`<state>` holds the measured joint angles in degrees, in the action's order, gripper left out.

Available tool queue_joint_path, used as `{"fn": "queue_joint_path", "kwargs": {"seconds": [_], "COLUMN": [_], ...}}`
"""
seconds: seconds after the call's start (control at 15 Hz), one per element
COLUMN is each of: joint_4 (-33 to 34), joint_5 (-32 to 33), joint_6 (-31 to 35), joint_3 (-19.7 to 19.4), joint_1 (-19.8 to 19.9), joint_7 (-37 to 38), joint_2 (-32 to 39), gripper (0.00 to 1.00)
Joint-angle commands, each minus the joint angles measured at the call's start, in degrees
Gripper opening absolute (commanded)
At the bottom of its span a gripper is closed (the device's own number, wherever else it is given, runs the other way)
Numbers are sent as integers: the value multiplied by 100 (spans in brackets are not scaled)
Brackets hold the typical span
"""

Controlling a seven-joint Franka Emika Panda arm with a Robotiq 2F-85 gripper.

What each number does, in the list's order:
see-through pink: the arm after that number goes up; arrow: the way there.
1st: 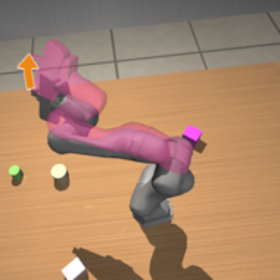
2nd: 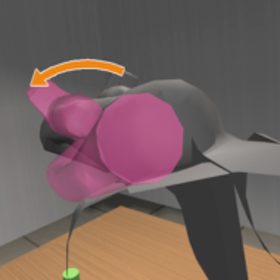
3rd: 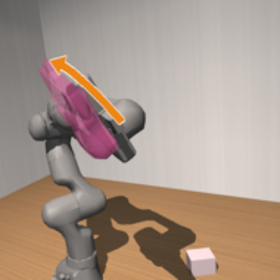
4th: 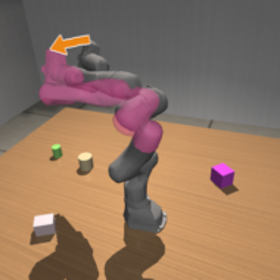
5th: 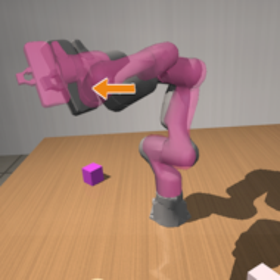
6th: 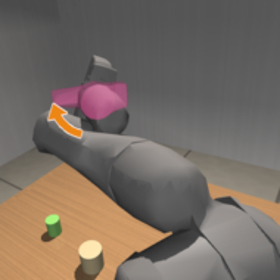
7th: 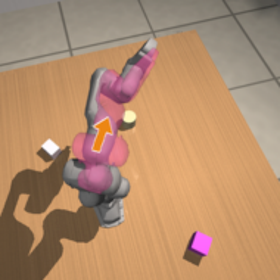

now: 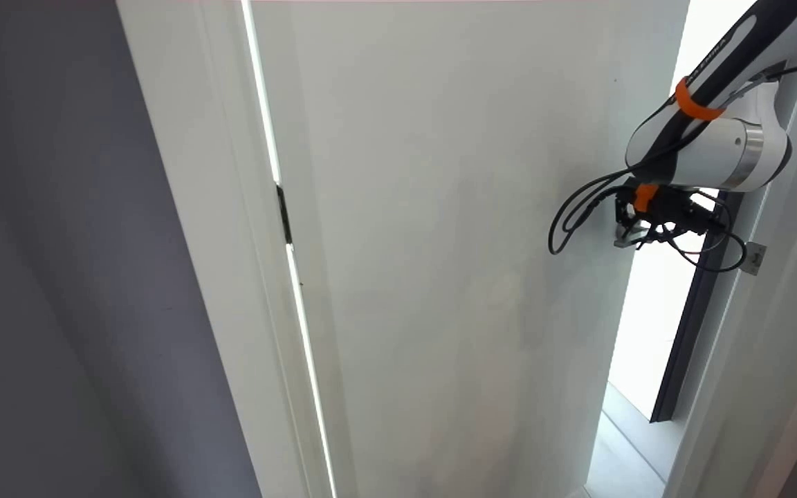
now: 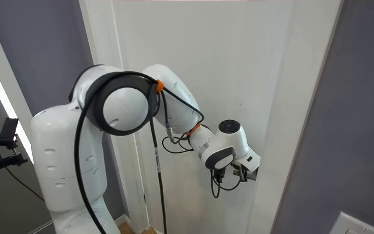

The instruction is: Open the door

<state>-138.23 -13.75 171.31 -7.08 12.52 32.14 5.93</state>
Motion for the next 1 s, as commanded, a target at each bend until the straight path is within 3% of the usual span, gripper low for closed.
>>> {"fn": "queue_joint_path", "kwargs": {"seconds": [0.0, 0.13, 0.2, 0.33, 0.4, 0.67, 0.93], "joint_4": [22, 9, -13, -41, -57, 79, 244], "joint_5": [-270, -295, -298, -359, -530, -1877, -3455], "joint_6": [40, 38, 18, -28, -76, -298, -690], "joint_3": [150, 139, 131, 170, 406, 747, 433], "joint_1": [-312, -312, -309, -313, -147, -341, -1025], "joint_7": [-505, -548, -560, -796, -1083, -2572, -4350], "joint_2": [-417, -444, -493, -606, -701, -1099, -1606], "gripper": [8, 8, 58, 63, 71, 98, 100]}}
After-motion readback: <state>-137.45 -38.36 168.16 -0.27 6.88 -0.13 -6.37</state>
